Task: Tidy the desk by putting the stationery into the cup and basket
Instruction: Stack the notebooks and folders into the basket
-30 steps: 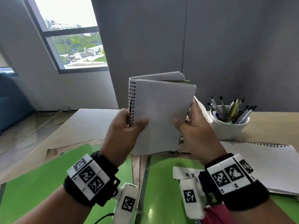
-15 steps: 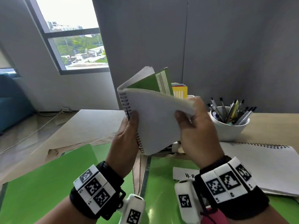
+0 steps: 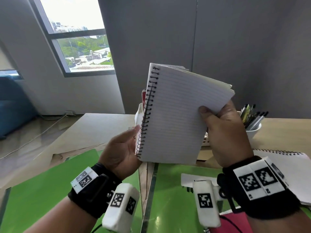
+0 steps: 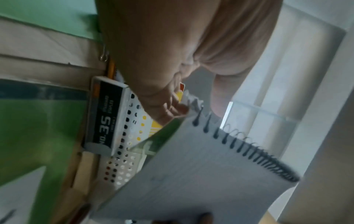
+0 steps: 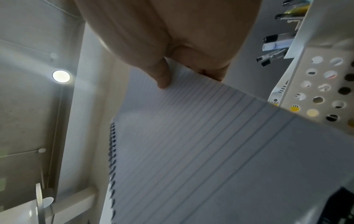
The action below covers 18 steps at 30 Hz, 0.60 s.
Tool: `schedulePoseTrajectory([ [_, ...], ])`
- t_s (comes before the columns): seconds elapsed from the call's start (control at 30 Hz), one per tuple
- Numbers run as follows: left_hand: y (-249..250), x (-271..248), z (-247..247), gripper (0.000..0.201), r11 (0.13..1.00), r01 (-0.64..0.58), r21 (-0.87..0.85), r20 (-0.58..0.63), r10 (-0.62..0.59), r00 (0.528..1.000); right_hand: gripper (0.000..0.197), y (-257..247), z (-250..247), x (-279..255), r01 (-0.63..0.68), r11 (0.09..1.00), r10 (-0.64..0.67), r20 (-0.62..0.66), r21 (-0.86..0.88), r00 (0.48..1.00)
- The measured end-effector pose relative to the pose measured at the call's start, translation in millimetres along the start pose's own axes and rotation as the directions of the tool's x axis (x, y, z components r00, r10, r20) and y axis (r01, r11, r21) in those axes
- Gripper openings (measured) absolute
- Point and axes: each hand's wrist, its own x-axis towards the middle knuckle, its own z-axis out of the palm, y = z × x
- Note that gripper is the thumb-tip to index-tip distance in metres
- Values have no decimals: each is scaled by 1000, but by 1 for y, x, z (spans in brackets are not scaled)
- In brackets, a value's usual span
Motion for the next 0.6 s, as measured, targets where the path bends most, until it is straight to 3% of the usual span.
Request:
schedulePoseTrajectory([
  [0.07, 2, 0, 2, 59, 1000, 9, 20, -12, -8, 1000, 33, 0, 0, -1, -50, 993, 47, 30, 108, 998],
  [0.13, -6, -1, 5, 49, 989, 99, 109, -33, -96, 995, 35, 1, 0, -2, -109, 967, 89, 94, 231, 992],
  [0.2, -16, -3, 10, 54, 951, 240, 195, -93, -225, 970, 39, 0, 2, -4, -148, 942, 111, 137, 302, 984],
  [0.27, -21, -5, 17, 47, 942, 271, 198, -83, -260, 962, 43, -1, 1, -4, -158, 932, 109, 163, 325, 981],
  [0.37, -18, -3, 11, 40, 974, 166, 151, -28, -164, 986, 36, -3, -4, 0, -124, 948, 86, 140, 294, 987],
  [0.47, -9, -2, 4, 64, 997, 12, 76, -15, -11, 1000, 30, -4, -8, 4, -77, 967, 67, 48, 242, 997],
  [0.53, 1, 0, 5, 64, 993, -104, -53, -60, 101, 993, 22, -6, -11, 6, -63, 987, 71, -49, 150, 996],
  [0.6, 14, 0, 9, 58, 957, -285, -54, -103, 278, 955, 15, -5, -14, 7, -95, 995, 94, -152, 3, 984],
])
